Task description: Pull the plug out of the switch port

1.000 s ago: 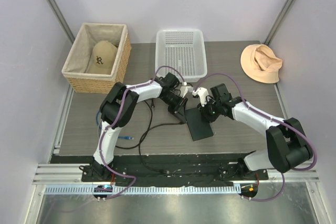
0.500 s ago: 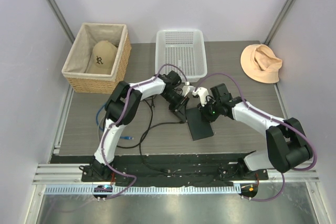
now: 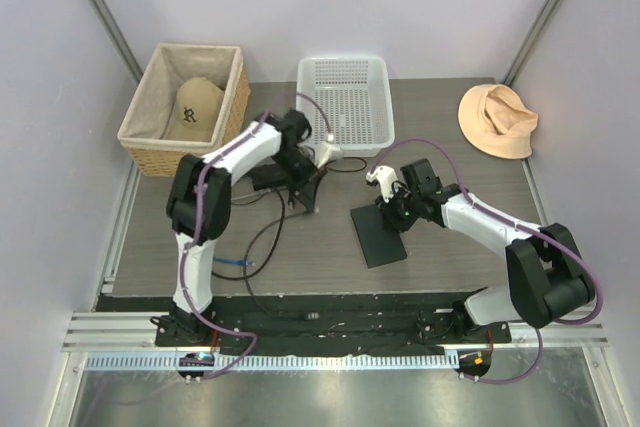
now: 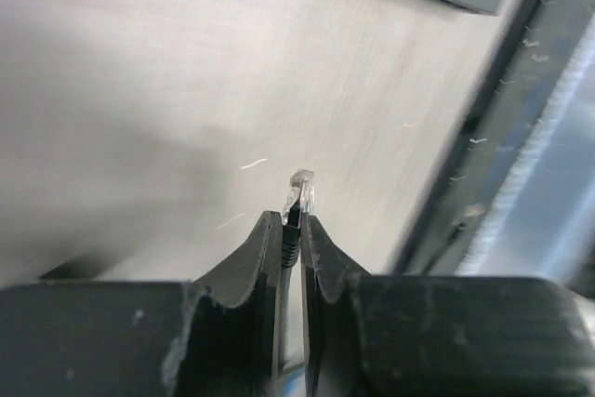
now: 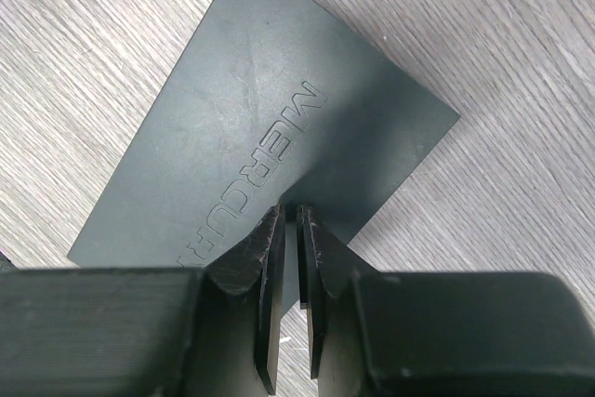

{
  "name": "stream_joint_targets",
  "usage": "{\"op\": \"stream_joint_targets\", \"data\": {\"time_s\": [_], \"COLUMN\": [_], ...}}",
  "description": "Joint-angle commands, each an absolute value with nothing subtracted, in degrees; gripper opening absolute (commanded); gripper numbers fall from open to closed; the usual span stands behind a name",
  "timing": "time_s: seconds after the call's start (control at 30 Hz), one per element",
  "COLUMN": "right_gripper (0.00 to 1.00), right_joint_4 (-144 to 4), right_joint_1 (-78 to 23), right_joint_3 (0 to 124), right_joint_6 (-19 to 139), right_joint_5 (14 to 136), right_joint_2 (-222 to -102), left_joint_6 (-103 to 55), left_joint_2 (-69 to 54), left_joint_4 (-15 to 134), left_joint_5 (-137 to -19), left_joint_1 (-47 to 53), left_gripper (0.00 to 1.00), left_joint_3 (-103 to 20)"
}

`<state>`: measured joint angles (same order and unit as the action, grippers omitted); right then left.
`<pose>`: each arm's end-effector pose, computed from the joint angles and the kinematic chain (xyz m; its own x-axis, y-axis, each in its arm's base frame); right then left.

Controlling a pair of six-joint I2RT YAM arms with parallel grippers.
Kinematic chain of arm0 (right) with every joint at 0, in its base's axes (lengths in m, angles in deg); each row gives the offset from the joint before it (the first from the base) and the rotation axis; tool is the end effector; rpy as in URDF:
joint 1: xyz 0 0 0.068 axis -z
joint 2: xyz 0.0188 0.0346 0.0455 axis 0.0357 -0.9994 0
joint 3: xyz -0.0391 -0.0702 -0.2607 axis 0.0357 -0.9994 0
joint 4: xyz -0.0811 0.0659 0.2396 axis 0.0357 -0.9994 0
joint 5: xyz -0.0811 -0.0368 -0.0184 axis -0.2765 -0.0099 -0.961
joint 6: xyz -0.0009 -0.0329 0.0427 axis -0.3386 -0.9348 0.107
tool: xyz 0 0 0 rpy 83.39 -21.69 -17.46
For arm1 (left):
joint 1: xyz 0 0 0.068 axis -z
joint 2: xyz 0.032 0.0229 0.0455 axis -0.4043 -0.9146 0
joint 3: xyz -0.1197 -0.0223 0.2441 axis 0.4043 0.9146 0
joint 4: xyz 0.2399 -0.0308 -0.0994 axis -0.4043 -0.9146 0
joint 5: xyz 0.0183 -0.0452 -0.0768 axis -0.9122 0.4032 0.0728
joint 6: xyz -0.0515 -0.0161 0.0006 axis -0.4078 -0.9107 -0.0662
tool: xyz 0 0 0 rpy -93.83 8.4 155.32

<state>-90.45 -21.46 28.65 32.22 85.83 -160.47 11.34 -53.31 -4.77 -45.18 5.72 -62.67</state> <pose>0.2336 0.1140 0.1802 -0.5369 -0.6054 -0.5875 -0.7767 0.6266 0.0642 0.3376 -0.2184 0.1786 -0.6422 0.7163 -0.2730 0.6970 0.3974 -0.5969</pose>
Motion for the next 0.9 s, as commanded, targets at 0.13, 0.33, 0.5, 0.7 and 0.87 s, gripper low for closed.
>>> {"op": "stream_joint_targets", "data": {"time_s": [0.13, 0.33, 0.5, 0.7, 0.87], "right_gripper": [0.19, 0.19, 0.2, 0.3, 0.51], "right_joint_4": [-92.0, -91.9, -92.0, -92.6, -96.7], "right_joint_1": [-21.2, -21.0, -20.7, -18.4, -12.8], "right_joint_3": [28.4, 28.3, 28.5, 31.4, 40.2], "right_joint_6": [31.6, 31.6, 32.8, 33.9, 36.9], "right_joint_5": [84.6, 84.6, 84.6, 84.7, 81.8], "right_joint_2": [-160.7, -160.5, -160.1, -158.6, -158.4], "left_joint_6": [32.6, 35.7, 22.5, 16.3, 8.4], "left_joint_2": [-40.0, -38.6, -37.7, -31.4, -27.8], "left_joint_4": [-15.2, -11.5, 0.8, 17.9, 16.5], "left_joint_5": [-69.3, -76.2, -85.6, -92.4, -87.2], "left_joint_1": [-4.7, -8.3, -7.7, -5.3, -4.8], "left_gripper": [0.0, 0.0, 0.54, 1.0, 1.0], "left_joint_3": [-78.3, -73.5, -66.1, -61.2, -66.9]}}
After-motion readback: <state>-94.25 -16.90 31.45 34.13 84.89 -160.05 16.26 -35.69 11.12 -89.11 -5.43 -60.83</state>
